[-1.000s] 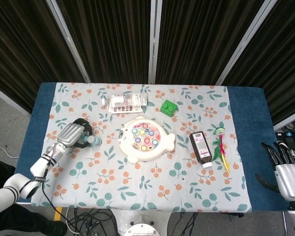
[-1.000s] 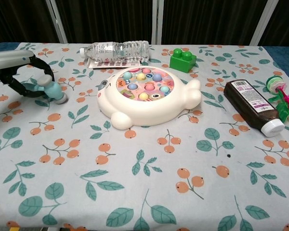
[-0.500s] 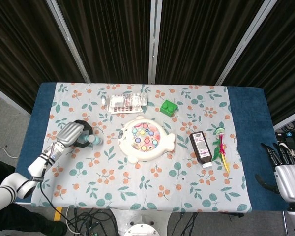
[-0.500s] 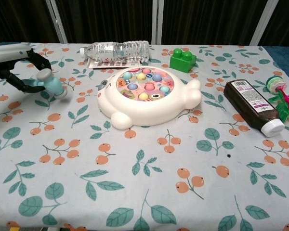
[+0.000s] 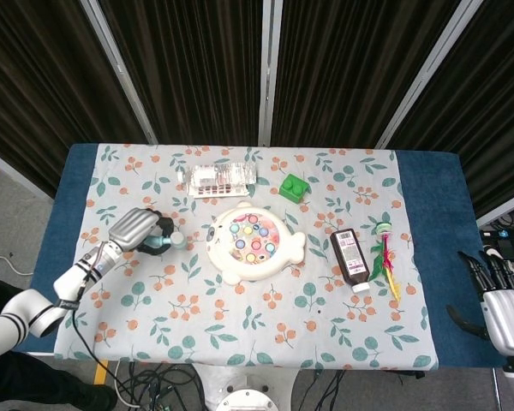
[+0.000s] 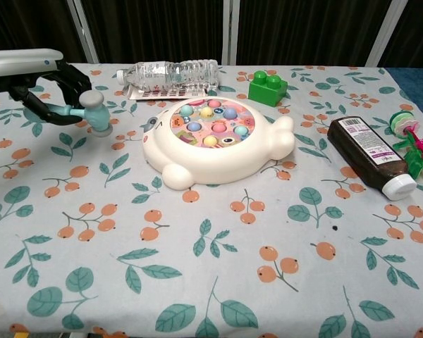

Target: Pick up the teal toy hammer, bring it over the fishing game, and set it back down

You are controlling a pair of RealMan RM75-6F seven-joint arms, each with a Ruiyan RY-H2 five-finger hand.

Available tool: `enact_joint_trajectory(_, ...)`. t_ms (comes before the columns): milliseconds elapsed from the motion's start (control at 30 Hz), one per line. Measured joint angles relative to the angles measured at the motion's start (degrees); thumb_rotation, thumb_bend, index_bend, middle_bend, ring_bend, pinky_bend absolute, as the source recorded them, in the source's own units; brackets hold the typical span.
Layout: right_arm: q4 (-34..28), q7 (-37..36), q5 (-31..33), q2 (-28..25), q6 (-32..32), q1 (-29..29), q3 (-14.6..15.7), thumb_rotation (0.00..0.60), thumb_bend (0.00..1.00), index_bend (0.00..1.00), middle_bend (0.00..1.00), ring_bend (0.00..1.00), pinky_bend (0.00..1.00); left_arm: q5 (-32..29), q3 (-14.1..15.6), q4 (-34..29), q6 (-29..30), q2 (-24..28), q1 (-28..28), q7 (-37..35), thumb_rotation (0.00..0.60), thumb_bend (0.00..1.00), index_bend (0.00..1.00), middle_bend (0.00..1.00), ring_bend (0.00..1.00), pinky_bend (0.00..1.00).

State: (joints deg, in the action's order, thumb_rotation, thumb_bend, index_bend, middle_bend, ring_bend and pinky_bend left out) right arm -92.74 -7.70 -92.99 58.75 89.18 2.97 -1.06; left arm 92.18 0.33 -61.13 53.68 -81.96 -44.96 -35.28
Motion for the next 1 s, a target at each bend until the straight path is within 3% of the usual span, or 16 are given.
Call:
enact_joint_trajectory(367, 0.0, 0.0, -0.8, -0.1, 0.5, -0.1, 0.2, 0.600, 0.16, 0.05, 0.16, 0.00, 0.00, 0.1, -0.8, -3.5, -2.8, 1.8, -3.7, -2.4, 0.600, 0.49, 0.58, 0.58, 0.43, 0.44)
enact_joint_trajectory(667, 0.2, -0.2, -1.2, -0.4, 1.3, -0.8, 0.5, 0.600, 0.16, 0.05, 0.16, 0.00, 0.00, -2.4, -4.0, -7.1, -9.9, 2.8, -9.8, -3.4, 0.600, 0.51, 0.58, 0.58, 0.43, 0.46)
enact_joint_trajectory(1000, 1.9, -2.3, -0.9, -0.3, 1.7, -1.2, 0.6, 0.600, 0.16, 0.05, 0.16, 0.00, 0.00, -10.3, -8.6, -6.3, -18.9, -0.4, -15.6, 0.5, 0.600, 0.51, 0.59, 0.59, 0.43, 0.46)
